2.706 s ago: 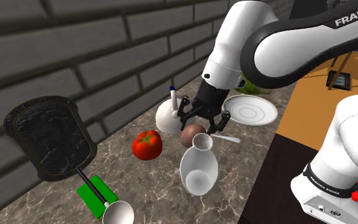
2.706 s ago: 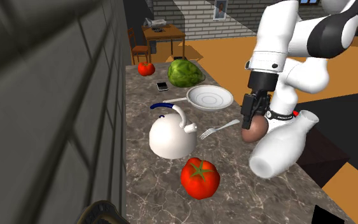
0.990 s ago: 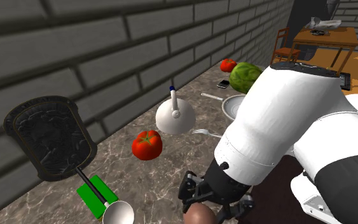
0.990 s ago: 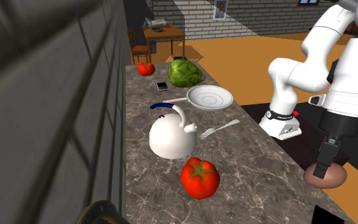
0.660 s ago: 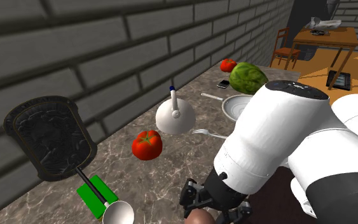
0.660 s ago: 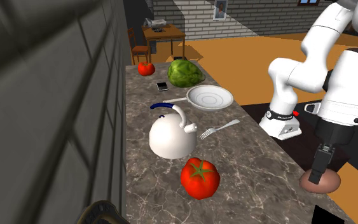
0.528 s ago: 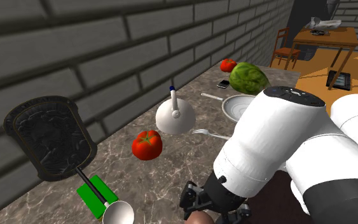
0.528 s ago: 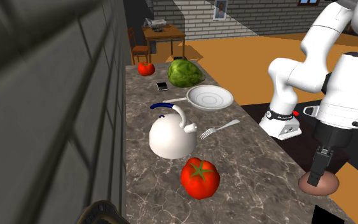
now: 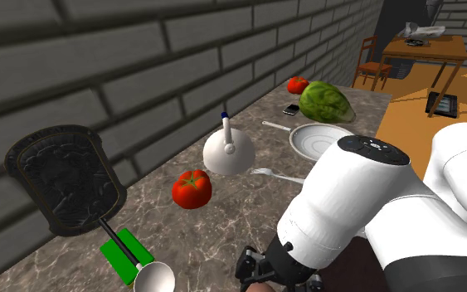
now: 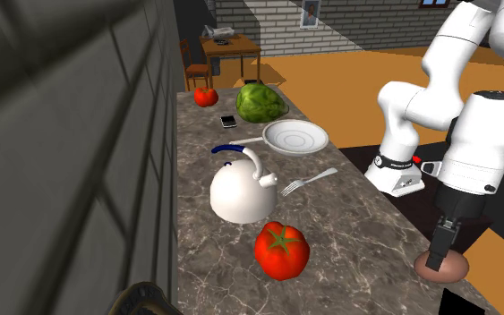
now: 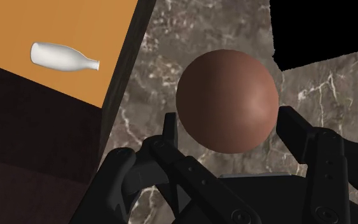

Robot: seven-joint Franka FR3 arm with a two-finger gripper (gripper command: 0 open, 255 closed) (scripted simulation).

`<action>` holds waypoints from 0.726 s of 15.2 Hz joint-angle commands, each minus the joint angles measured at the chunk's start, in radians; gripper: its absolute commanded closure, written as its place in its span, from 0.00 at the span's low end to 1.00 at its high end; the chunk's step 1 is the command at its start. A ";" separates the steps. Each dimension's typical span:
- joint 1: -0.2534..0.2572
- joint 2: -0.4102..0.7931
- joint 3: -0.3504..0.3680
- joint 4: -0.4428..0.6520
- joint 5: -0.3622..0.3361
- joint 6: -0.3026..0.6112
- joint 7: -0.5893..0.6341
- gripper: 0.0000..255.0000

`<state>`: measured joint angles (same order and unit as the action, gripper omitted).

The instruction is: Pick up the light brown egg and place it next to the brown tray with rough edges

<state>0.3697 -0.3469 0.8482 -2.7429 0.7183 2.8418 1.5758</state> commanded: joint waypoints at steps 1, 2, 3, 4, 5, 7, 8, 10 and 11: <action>-0.002 0.004 0.001 -0.002 0.000 0.002 0.000 1.00; -0.002 0.004 0.001 -0.002 0.000 0.002 0.000 1.00; -0.002 0.004 0.001 -0.002 0.000 0.002 0.000 1.00; -0.002 0.004 0.001 -0.002 0.000 0.002 0.000 1.00; -0.002 0.004 0.001 -0.002 0.000 0.002 0.000 1.00; -0.001 0.005 0.000 -0.003 0.001 0.004 -0.001 0.00; -0.001 0.004 0.000 -0.004 0.001 0.003 -0.001 0.00; 0.000 0.004 0.000 -0.004 0.001 0.003 -0.002 0.00; -0.002 0.004 0.001 -0.002 0.000 0.002 0.000 0.00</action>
<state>0.3685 -0.3432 0.8484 -2.7458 0.7186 2.8444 1.5752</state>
